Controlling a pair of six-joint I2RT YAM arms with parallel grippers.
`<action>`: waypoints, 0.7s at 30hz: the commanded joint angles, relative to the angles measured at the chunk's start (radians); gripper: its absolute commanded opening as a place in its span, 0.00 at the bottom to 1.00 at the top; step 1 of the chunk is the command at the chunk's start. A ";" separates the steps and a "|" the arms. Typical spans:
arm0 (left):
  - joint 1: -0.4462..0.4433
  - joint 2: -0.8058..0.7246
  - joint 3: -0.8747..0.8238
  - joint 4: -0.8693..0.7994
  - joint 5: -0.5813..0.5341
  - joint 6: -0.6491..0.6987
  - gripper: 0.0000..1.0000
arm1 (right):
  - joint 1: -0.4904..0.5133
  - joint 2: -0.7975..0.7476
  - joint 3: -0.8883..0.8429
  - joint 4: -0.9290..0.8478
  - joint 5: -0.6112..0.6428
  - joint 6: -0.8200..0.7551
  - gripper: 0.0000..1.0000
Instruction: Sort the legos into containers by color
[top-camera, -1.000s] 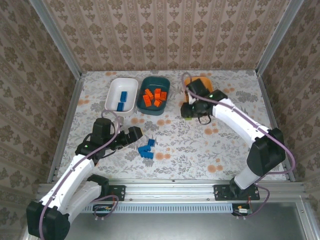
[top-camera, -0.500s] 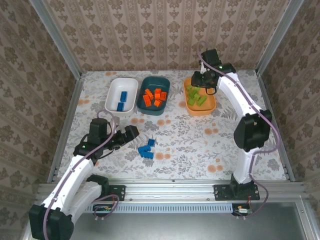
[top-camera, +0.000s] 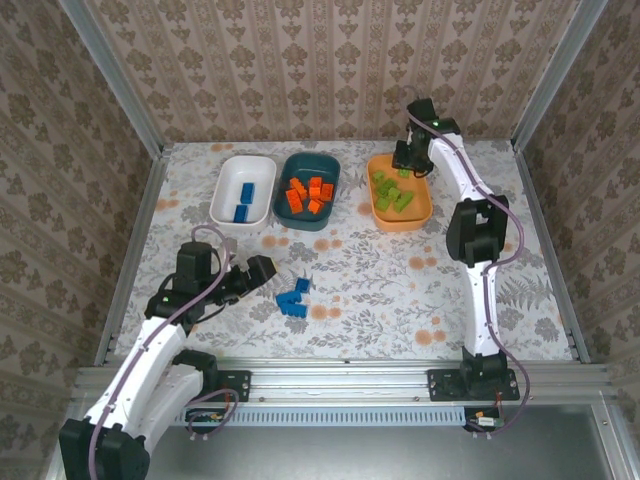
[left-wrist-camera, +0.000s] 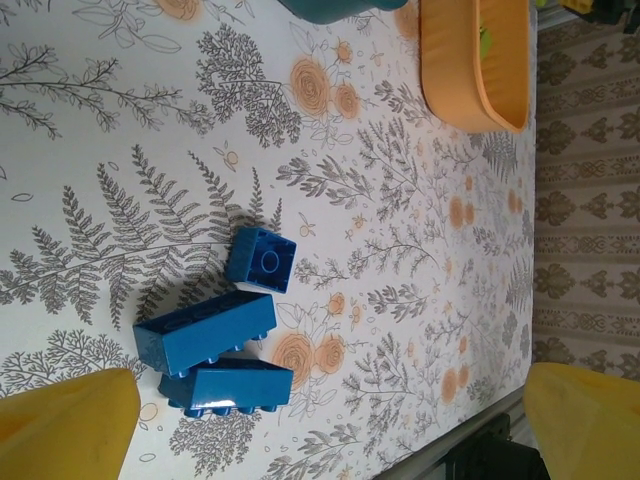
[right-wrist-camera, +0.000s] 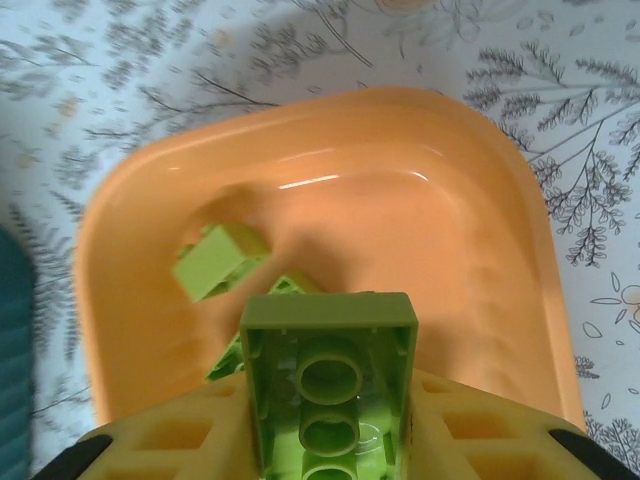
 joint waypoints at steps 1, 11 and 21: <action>0.012 -0.005 -0.032 0.023 0.021 -0.005 1.00 | 0.003 0.037 0.037 -0.063 0.011 0.010 0.37; 0.012 0.016 -0.031 0.044 0.031 -0.017 1.00 | 0.002 0.054 0.001 -0.049 0.001 0.013 0.43; 0.011 0.016 -0.032 0.048 0.033 -0.014 1.00 | 0.000 -0.033 -0.061 -0.023 -0.017 0.015 0.57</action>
